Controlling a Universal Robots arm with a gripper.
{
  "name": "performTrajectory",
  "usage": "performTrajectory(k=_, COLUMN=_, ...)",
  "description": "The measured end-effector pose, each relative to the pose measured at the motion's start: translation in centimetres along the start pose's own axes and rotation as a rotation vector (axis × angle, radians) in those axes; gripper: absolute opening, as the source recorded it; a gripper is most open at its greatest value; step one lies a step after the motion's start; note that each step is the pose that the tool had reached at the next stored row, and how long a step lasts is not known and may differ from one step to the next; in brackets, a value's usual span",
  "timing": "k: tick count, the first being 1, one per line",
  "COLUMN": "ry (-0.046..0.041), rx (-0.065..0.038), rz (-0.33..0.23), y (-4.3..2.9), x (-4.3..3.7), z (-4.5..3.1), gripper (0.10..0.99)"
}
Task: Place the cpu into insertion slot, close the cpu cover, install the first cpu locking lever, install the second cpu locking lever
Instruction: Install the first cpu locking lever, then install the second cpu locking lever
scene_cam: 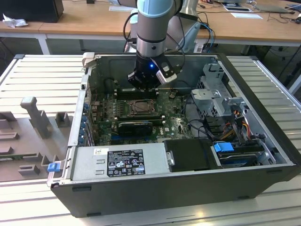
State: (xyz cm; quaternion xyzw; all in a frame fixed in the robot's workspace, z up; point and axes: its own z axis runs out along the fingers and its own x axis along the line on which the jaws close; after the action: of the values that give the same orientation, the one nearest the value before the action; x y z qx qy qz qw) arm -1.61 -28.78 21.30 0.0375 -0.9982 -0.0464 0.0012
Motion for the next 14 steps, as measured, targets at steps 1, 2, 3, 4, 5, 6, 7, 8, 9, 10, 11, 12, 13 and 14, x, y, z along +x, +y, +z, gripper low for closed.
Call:
performTrajectory(k=1, ry=0.0001, rx=0.000, rz=0.000, y=-0.03, x=0.00, z=-0.01, gripper=0.106)
performTrajectory(k=2, ry=0.0001, rx=0.000, rz=0.000, y=-0.12, x=0.01, z=-0.01, gripper=0.106)
performTrajectory(k=3, ry=0.0000, rx=0.000, rz=0.000, y=-0.21, x=0.02, z=-0.02, gripper=0.106)
performTrajectory(k=4, ry=0.0000, rx=0.000, rz=0.000, y=-0.29, x=0.03, z=-0.03, gripper=0.106)
performTrajectory(k=5, ry=0.0001, rx=0.000, rz=0.000, y=-0.32, x=0.03, z=-0.03, gripper=0.106)
performTrajectory(k=6, ry=0.0000, rx=0.000, rz=0.000, y=-0.35, x=0.03, z=-0.04, gripper=0.106)
performTrajectory(k=7, ry=0.0000, rx=0.000, rz=0.000, y=-0.38, x=0.03, z=-0.04, gripper=0.106)
performTrajectory(k=8, ry=-0.0001, rx=0.000, rz=0.000, y=-0.40, x=0.04, z=-0.03, gripper=0.106)
performTrajectory(k=9, ry=0.0000, rx=0.000, rz=0.000, y=-0.43, x=0.04, z=-0.04, gripper=0.106)
performTrajectory(k=10, ry=0.0000, rx=0.000, rz=0.000, y=-0.45, x=0.04, z=-0.04, gripper=0.106)
performTrajectory(k=11, ry=0.0000, rx=0.000, rz=0.000, y=-0.48, x=0.04, z=-0.04, gripper=0.106)
performTrajectory(k=12, ry=0.0002, rx=0.000, rz=0.000, y=-0.47, x=0.04, z=-0.27, gripper=0.106)
performTrajectory(k=13, ry=0.0001, rx=0.000, rz=0.000, y=-0.44, x=0.04, z=-0.57, gripper=0.106)
performTrajectory(k=14, ry=-0.0001, rx=0.000, rz=0.000, y=-0.44, x=0.04, z=-0.60, gripper=0.106)
